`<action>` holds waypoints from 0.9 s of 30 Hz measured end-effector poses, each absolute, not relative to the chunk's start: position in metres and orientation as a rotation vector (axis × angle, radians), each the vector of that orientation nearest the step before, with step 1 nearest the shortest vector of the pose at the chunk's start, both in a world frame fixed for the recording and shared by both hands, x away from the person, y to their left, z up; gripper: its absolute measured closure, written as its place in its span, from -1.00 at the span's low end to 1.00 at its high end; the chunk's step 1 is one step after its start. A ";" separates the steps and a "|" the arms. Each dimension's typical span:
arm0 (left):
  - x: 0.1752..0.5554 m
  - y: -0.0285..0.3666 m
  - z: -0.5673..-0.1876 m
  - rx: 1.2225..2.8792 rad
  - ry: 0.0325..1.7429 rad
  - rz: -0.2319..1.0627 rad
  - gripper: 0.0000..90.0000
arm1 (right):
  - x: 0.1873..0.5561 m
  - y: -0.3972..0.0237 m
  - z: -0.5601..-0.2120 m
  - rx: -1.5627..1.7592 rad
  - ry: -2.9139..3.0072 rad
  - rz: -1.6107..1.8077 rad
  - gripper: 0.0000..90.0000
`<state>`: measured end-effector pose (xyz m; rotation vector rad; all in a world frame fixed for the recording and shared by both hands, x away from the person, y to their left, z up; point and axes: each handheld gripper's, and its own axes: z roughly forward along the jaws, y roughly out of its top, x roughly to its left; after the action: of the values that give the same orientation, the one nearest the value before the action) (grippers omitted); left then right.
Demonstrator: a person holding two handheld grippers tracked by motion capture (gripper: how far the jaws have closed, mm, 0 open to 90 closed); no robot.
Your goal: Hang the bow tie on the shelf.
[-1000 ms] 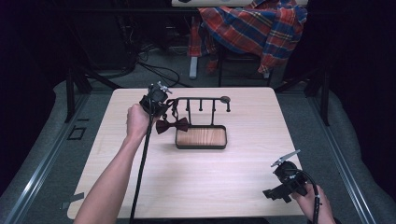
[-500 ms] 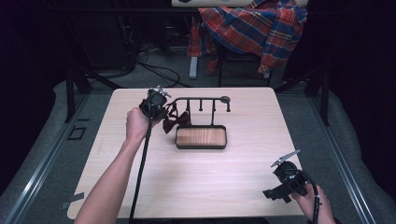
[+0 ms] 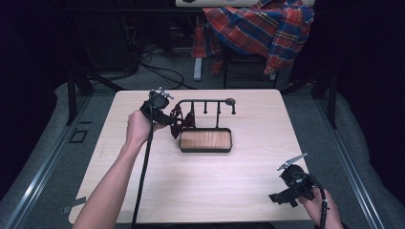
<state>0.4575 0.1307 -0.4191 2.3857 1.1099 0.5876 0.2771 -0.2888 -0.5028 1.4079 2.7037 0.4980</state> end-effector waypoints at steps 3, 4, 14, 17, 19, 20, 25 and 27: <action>0.455 0.133 -0.417 2.374 1.110 0.586 -0.34 | 0.277 -0.289 -0.503 1.408 2.704 0.498 -0.66; 0.454 0.133 -0.416 2.375 1.110 0.588 -0.40 | 0.277 -0.289 -0.503 1.408 2.704 0.497 -0.66; 0.435 0.139 -0.409 2.349 1.085 0.590 -0.63 | 0.277 -0.289 -0.503 1.408 2.705 0.497 -0.66; 0.430 0.142 -0.407 2.355 1.078 0.586 -0.65 | 0.277 -0.288 -0.503 1.413 2.705 0.507 -0.66; 0.425 0.144 -0.407 2.355 1.082 0.580 -0.69 | 0.277 -0.288 -0.503 1.410 2.710 0.505 -0.66; 0.420 0.147 -0.407 2.356 1.089 0.575 -0.73 | 0.277 -0.288 -0.503 1.410 2.711 0.505 -0.66; 0.408 0.154 -0.409 2.360 1.094 0.566 -0.85 | 0.277 -0.288 -0.503 1.413 2.703 0.509 -0.66; 0.400 0.162 -0.410 2.372 1.107 0.552 -0.89 | 0.277 -0.288 -0.504 1.408 2.703 0.512 -0.66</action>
<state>0.3996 0.1621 -0.4102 2.3725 1.1066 0.5519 0.2769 -0.2882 -0.5037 1.4077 2.7030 0.5125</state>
